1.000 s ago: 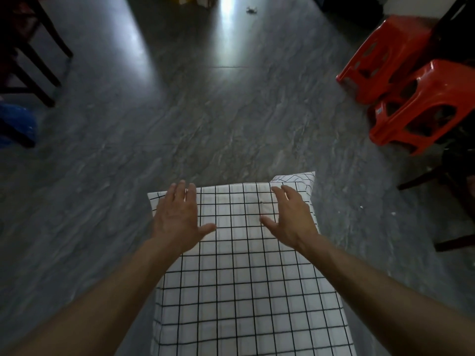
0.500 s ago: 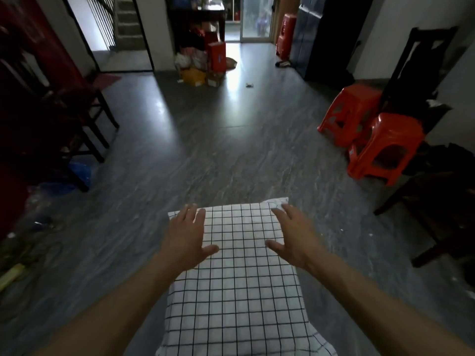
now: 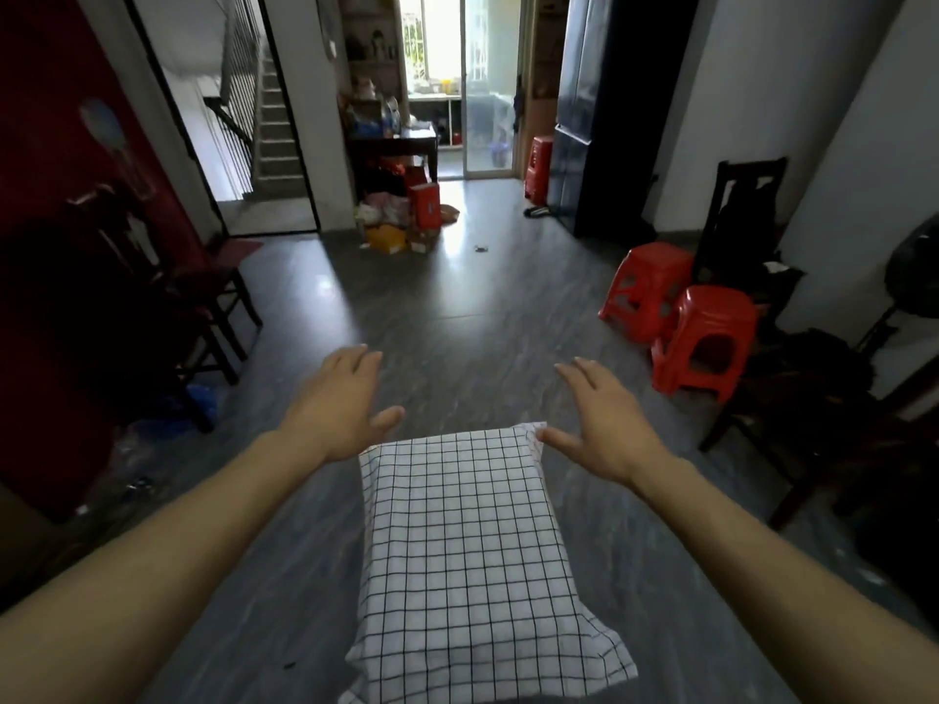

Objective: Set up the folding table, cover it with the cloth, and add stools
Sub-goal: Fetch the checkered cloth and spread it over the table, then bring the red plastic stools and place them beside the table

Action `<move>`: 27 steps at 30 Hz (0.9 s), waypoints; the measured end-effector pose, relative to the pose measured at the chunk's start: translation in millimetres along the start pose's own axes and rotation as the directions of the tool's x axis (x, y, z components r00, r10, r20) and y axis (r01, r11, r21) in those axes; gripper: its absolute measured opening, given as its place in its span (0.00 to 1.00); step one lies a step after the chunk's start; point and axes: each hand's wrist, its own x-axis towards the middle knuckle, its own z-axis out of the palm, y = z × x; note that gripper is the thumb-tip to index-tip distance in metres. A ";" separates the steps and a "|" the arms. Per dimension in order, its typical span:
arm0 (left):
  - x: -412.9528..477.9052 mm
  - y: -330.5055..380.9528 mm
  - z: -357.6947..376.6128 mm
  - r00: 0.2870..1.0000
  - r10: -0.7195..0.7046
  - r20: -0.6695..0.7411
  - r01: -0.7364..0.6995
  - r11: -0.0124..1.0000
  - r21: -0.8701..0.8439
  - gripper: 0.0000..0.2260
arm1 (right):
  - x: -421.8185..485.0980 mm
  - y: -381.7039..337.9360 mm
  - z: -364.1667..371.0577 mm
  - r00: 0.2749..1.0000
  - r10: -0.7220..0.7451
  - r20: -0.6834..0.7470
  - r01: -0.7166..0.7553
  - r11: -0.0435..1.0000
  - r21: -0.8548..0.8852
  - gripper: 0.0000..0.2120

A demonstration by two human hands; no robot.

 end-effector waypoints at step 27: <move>-133.9 56.2 -8.5 0.976 0.204 -0.075 -0.216 0.949 -0.229 0.34 | -207.6 -79.5 -54.6 0.960 0.196 -0.199 -0.181 0.979 0.092 0.39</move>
